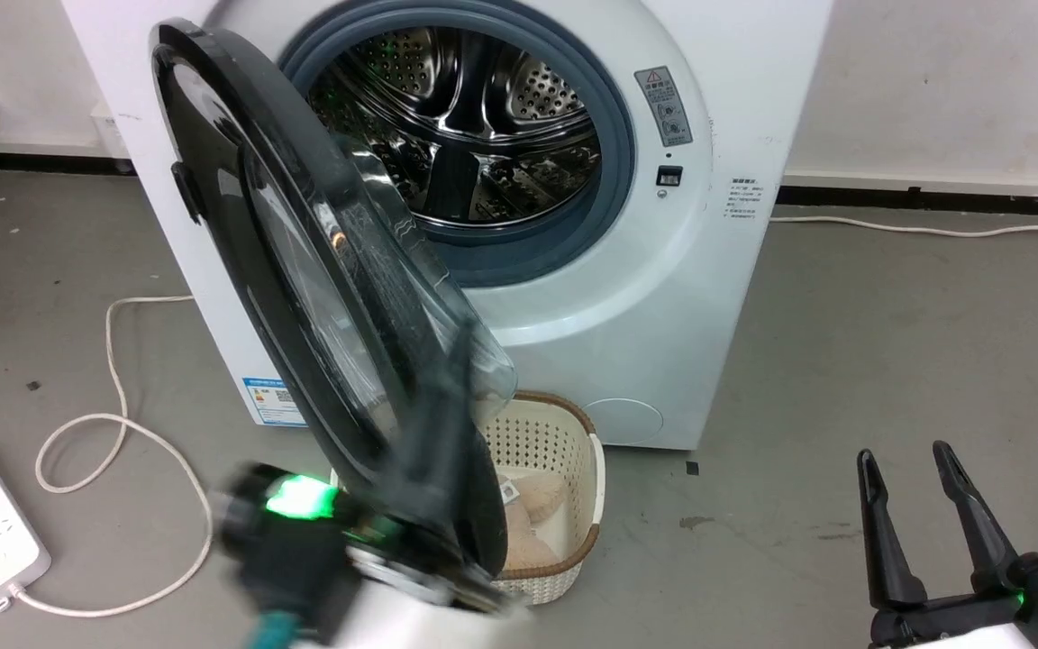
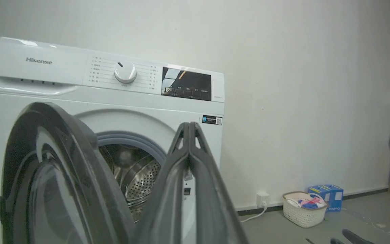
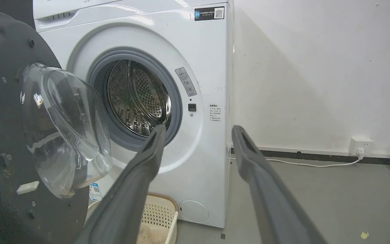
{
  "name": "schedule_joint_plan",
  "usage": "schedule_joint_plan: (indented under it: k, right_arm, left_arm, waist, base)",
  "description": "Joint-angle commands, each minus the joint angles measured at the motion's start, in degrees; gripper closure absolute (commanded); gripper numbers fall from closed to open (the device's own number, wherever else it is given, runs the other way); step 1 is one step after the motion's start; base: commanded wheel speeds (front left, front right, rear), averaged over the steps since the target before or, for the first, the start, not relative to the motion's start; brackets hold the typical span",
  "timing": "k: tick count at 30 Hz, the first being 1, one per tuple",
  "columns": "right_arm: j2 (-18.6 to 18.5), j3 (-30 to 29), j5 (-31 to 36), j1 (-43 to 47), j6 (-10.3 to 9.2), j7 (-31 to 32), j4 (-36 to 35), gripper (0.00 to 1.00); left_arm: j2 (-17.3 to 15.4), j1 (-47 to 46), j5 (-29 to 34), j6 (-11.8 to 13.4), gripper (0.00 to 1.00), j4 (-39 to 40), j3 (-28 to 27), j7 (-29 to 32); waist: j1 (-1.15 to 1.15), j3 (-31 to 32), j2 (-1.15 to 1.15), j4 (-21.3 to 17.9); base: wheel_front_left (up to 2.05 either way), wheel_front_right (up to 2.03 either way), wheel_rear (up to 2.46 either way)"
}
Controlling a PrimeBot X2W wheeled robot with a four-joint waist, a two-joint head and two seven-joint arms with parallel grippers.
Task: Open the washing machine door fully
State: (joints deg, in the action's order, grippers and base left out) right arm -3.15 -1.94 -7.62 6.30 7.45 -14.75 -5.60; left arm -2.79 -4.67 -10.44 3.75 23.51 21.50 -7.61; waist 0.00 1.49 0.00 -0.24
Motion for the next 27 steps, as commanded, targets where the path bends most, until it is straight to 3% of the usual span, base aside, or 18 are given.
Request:
schedule_joint_plan:
  k: [1, 5, 8, 19, 27]
  right_arm:
    - [0.3, 0.0, -0.2, -0.2, 0.03, -0.2, 0.2, 0.0]
    - [0.3, 0.1, -0.2, -0.2, 0.03, -0.2, 0.3, 0.0]
    - [0.3, 0.3, -0.2, -0.3, 0.03, -0.2, 0.2, 0.0]
    - [0.3, 1.0, -0.4, -1.0, 0.03, -0.2, 0.7, 0.0]
    - [0.3, 0.8, -1.0, -0.7, 0.03, -0.2, 1.3, 0.0]
  left_arm:
    - [-0.1, 1.0, -0.5, -0.4, 1.0, -0.9, 1.2, 0.4]
    - [-0.1, 2.8, -1.8, 0.0, 1.0, -7.2, 6.6, 2.4]
    - [-0.1, 3.3, -3.2, 0.9, 1.0, -13.2, 7.6, 3.0]
    - [-0.1, 0.0, -7.6, 3.7, 1.0, -26.9, 5.1, 0.4]
    - [-0.9, 0.0, -8.8, 3.9, 1.0, -29.6, 3.4, -1.4]
  waist:
    - [0.0, -0.1, 0.0, -0.1]
    - [0.0, -0.4, 0.0, -0.3]
    - [0.0, -0.9, 0.0, -0.6]
    - [0.0, -3.8, 0.0, -0.1]
    - [0.0, -3.3, 0.0, 4.1]
  base:
    - [0.0, 0.0, 0.0]
    - [0.0, 0.0, 0.0]
    - [0.0, 0.0, 0.0]
    - [0.0, 0.0, 0.0]
    - [0.0, 0.0, 0.0]
